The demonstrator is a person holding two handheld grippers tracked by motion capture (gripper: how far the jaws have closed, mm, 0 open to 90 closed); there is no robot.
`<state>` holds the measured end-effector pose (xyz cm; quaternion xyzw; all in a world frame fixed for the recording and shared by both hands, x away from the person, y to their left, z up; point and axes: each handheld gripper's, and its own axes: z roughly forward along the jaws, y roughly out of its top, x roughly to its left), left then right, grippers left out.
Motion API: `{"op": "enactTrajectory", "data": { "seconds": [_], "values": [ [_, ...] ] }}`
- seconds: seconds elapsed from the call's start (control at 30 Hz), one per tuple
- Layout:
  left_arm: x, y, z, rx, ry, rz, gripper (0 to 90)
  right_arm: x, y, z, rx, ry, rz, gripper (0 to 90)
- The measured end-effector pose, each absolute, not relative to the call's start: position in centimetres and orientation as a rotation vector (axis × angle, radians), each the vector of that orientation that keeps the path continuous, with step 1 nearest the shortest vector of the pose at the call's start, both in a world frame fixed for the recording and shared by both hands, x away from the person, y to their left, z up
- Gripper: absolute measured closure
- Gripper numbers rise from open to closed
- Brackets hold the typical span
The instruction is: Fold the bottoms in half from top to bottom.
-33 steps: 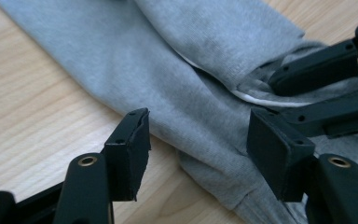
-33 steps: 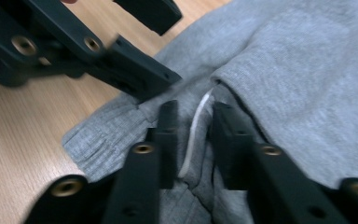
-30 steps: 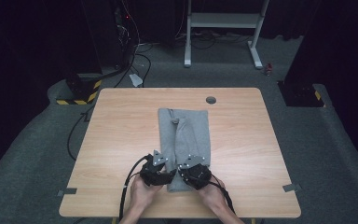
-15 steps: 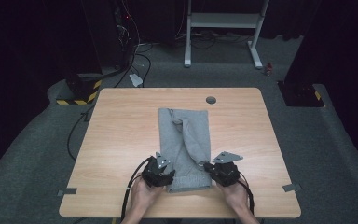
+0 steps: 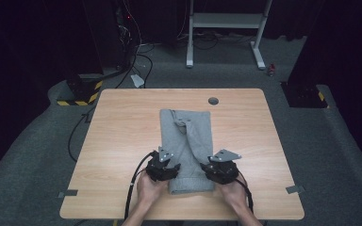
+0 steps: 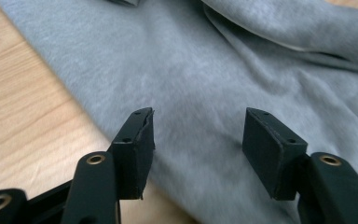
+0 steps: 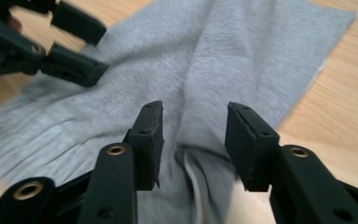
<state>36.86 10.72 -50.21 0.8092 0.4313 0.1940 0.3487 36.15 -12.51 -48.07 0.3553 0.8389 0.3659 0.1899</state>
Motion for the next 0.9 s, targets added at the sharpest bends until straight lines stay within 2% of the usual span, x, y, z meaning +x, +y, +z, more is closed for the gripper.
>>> {"op": "enactTrajectory", "data": {
  "seconds": [0.07,0.1,0.2,0.27,0.43,0.47,0.53,0.6,0.73,0.9],
  "values": [
    [37.2,10.6,-50.4,2.11,1.117,0.512,46.3,36.9,-11.6,-48.7,0.994,2.371,0.938,52.7],
    [37.3,10.6,-50.6,2.116,1.121,0.515,47.2,37.3,-11.4,-49.0,1.002,2.373,0.908,55.2],
    [37.4,10.7,-50.9,2.144,1.125,0.518,49.4,38.1,-11.5,-49.6,1.026,2.386,0.878,80.5],
    [37.4,10.9,-51.3,2.159,1.122,0.521,51.5,38.4,-12.1,-49.4,1.042,2.362,0.869,84.8],
    [37.4,11.4,-51.4,2.138,1.137,0.485,51.8,39.4,-14.4,-49.2,1.162,2.317,0.898,83.7],
    [37.4,11.4,-51.3,2.148,1.143,0.489,51.4,39.6,-14.7,-49.3,1.187,2.316,0.897,81.0],
    [37.4,11.4,-51.1,2.144,1.148,0.5,50.0,39.8,-15.3,-49.5,1.231,2.29,0.89,68.7],
    [37.4,11.4,-50.7,2.107,1.152,0.493,49.2,39.2,-15.4,-49.0,1.231,2.25,0.903,63.7],
    [37.6,10.8,-50.1,2.088,1.115,0.502,49.5,36.7,-13.4,-47.5,0.999,2.249,0.952,68.9],
    [39.2,10.6,-50.6,2.124,1.156,0.501,51.0,38.3,-11.4,-49.1,1.002,2.367,0.912,74.9]
  ]
}}
